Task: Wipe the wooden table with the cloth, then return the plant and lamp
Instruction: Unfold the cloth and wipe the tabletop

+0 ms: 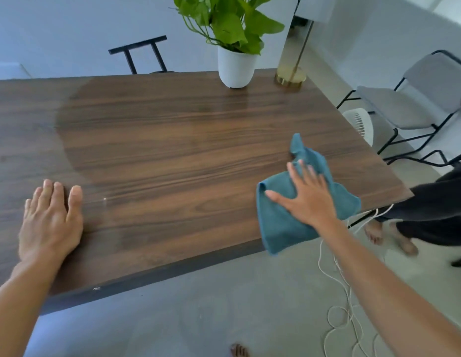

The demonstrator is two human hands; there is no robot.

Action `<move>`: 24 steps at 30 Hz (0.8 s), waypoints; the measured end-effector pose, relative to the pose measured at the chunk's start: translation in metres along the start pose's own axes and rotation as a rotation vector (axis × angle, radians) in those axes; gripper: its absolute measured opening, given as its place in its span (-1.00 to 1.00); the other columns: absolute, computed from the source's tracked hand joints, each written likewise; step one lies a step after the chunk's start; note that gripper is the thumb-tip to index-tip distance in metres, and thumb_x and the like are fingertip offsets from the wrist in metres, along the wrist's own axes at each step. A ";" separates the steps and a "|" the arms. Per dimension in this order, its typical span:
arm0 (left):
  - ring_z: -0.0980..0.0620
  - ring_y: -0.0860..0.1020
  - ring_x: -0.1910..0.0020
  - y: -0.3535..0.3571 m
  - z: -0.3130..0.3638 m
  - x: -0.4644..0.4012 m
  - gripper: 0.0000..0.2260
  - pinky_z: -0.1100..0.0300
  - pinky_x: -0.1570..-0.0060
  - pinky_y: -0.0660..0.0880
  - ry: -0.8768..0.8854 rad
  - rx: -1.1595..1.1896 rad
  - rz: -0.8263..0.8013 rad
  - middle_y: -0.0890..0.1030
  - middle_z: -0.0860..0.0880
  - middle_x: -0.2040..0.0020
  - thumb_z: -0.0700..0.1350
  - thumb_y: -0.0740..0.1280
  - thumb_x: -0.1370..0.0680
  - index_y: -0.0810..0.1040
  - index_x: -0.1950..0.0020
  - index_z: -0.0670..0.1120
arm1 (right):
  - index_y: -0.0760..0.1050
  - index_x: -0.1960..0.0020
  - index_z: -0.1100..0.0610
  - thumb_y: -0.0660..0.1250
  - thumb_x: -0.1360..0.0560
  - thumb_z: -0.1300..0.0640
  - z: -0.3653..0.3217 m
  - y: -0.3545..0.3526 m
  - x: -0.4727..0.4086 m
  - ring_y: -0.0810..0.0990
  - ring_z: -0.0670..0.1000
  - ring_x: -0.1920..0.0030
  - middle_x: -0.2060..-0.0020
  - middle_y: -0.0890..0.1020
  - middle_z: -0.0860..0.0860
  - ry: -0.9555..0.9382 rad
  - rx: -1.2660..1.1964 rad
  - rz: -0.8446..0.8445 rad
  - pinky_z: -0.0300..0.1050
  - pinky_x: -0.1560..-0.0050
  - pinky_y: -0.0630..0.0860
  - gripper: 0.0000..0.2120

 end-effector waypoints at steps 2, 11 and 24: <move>-0.27 0.18 -0.52 -0.003 0.007 0.003 -0.24 -0.23 -0.50 0.10 -0.010 0.028 0.034 0.25 -0.28 -0.52 0.32 -0.23 -0.61 0.30 -0.42 -0.26 | -0.11 -0.63 -0.11 -0.15 -0.27 -0.72 0.025 -0.009 -0.017 -0.15 0.02 -0.62 -0.64 -0.12 -0.02 0.088 0.025 -0.013 0.15 -0.59 -0.15 0.11; -0.38 0.23 -0.44 0.019 -0.007 -0.009 -0.23 -0.20 -0.50 0.11 -0.176 0.220 0.018 0.26 -0.37 -0.46 0.36 -0.05 -0.60 0.27 -0.42 -0.31 | -0.11 -0.64 0.04 -0.10 -0.32 -0.67 -0.139 0.018 -0.050 -0.17 0.13 -0.62 -0.64 -0.09 0.07 -0.102 -0.028 -0.017 0.16 -0.58 -0.18 0.13; -0.21 0.07 -0.58 -0.003 0.079 0.063 -0.12 -0.11 -0.56 -0.03 0.015 0.188 -0.002 0.14 -0.25 -0.59 0.42 -0.18 -0.55 0.19 -0.54 -0.28 | -0.11 -0.63 -0.12 -0.03 -0.30 -0.68 -0.002 0.008 0.024 -0.15 -0.03 -0.62 -0.63 -0.10 -0.09 -0.056 -0.055 0.045 0.07 -0.60 -0.17 0.07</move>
Point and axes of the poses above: each hand's wrist, its own x-axis away from the middle knuckle, its own y-axis out of the palm, z = x × y, the point moved 1 cm from there along -x, towards the middle knuckle
